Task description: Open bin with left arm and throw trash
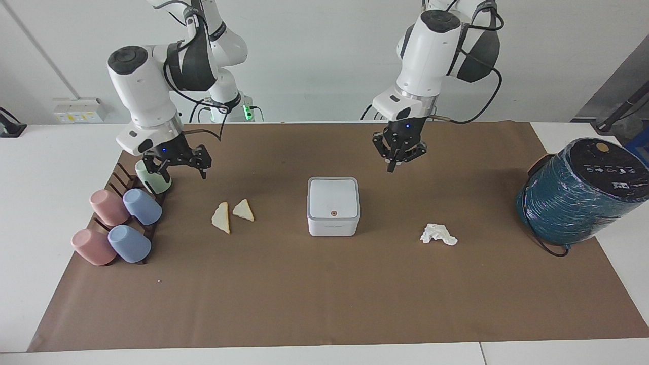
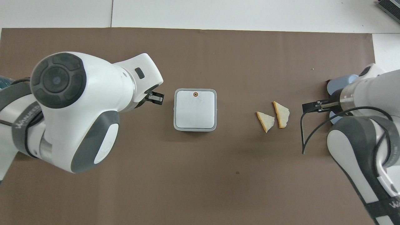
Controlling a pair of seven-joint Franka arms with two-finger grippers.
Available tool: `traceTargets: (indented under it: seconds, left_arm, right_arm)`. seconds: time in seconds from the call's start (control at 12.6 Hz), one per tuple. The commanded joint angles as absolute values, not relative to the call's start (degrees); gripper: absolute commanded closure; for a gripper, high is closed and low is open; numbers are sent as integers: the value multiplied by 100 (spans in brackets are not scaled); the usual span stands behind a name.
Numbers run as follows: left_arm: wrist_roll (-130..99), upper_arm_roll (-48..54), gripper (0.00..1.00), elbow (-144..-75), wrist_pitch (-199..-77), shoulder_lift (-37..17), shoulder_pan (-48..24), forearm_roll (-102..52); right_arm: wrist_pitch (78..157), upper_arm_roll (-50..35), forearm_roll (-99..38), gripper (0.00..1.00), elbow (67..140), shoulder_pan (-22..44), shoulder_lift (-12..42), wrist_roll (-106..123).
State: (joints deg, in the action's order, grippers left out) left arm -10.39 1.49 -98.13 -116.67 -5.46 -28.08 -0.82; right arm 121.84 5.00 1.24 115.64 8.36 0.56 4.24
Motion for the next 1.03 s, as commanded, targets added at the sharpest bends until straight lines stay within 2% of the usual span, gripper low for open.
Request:
traceTargets:
  seconds: [0.0,0.32,0.48,0.72,0.8,0.95]
  left_arm:
    - [-1571,62,100,-9721,-12171,-965,-3206,61]
    - [-1801,70,100,-9703,-12822,-1238,-3418,62]
    - [-1924,70,100,-9703,-13094,-1475,-3506,62]
    - [-2013,70,100,-9703,-13403,-1722,-3586,53]
    - [-2039,70,100,-9712,-13464,-1792,-3586,61]
    - [-2039,70,100,-9729,-13561,-1915,-3586,70]
  right_arm:
    - [13074,501,114,0,11522,949,823,702]
    - [14044,396,-131,0,11522,1019,1572,1222]
    - [14089,387,-141,0,11671,1037,1626,1274]
    - [14562,387,-141,0,12119,1028,1626,1599]
    - [14598,387,-141,5,12190,1028,1617,1617]
    - [14607,387,-141,26,12199,1028,1635,1626]
